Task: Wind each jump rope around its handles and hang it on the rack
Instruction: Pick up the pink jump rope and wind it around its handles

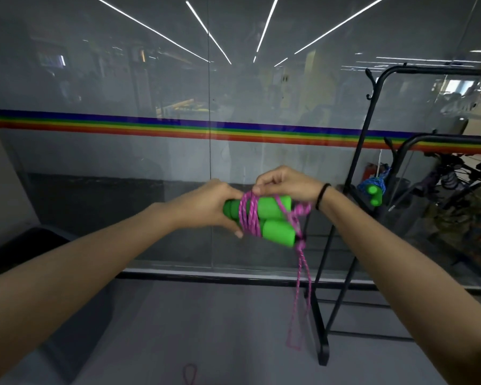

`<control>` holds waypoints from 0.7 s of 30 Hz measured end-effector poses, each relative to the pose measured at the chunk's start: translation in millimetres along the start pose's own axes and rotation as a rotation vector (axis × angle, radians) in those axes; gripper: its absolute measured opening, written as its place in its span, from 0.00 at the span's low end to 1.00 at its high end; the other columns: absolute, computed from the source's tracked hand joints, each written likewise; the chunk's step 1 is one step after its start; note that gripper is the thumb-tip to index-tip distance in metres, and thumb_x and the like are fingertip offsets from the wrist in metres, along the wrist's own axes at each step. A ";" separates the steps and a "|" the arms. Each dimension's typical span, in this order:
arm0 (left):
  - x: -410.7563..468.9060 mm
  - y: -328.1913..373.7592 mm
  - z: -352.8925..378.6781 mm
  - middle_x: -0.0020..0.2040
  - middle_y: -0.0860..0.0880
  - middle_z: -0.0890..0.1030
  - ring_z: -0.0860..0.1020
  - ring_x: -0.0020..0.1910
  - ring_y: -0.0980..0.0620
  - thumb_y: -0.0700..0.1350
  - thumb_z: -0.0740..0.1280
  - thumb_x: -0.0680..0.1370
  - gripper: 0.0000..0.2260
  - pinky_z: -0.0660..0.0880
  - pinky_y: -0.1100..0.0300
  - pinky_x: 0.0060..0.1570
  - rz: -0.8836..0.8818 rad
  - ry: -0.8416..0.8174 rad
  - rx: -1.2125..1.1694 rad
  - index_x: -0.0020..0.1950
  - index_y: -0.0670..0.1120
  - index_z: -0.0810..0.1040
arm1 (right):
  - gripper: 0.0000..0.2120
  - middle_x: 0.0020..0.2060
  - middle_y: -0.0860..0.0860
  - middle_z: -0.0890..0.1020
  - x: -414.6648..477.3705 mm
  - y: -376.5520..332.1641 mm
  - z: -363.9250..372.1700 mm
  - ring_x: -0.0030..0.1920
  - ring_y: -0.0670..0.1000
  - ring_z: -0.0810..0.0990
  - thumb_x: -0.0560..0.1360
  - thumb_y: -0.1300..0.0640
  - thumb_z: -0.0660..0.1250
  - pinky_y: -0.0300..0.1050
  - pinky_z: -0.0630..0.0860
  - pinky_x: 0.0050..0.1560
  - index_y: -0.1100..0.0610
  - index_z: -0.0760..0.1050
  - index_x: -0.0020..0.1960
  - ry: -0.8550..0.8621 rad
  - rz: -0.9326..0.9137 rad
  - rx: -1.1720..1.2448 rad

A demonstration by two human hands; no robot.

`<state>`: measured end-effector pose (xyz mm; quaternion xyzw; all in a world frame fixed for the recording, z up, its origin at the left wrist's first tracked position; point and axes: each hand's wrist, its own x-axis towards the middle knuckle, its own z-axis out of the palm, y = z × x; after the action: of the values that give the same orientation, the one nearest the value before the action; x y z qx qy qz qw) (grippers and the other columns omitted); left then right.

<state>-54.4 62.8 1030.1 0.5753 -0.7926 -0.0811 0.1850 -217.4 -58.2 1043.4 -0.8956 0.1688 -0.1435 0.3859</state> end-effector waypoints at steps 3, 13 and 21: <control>-2.4 -1.2 3.7 0.36 0.46 0.83 0.74 0.30 0.58 0.47 0.79 0.61 0.15 0.69 0.64 0.33 -0.086 0.219 -0.252 0.44 0.44 0.82 | 0.24 0.16 0.45 0.75 -7.1 25.8 19.0 0.19 0.39 0.73 0.78 0.70 0.52 0.29 0.68 0.22 0.53 0.74 0.30 0.276 0.137 0.499; -2.1 -26.6 14.0 0.32 0.47 0.79 0.77 0.31 0.51 0.49 0.78 0.63 0.12 0.72 0.63 0.30 -0.483 0.438 -0.105 0.35 0.45 0.78 | 0.18 0.26 0.48 0.70 -21.4 20.6 50.2 0.26 0.42 0.69 0.79 0.50 0.56 0.35 0.66 0.31 0.55 0.77 0.38 0.105 0.163 -0.221; 6.0 -4.5 24.1 0.53 0.44 0.81 0.79 0.54 0.43 0.47 0.73 0.69 0.15 0.69 0.57 0.44 -0.304 -0.043 0.594 0.54 0.46 0.77 | 0.12 0.34 0.53 0.76 -7.2 -25.6 43.8 0.37 0.51 0.73 0.75 0.50 0.63 0.42 0.68 0.40 0.58 0.80 0.44 -0.282 0.089 -0.810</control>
<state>-61.4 53.7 1007.6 0.7138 -0.6906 0.1144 -0.0218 -202.0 -10.6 1032.4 -0.9774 0.1955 0.0750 0.0283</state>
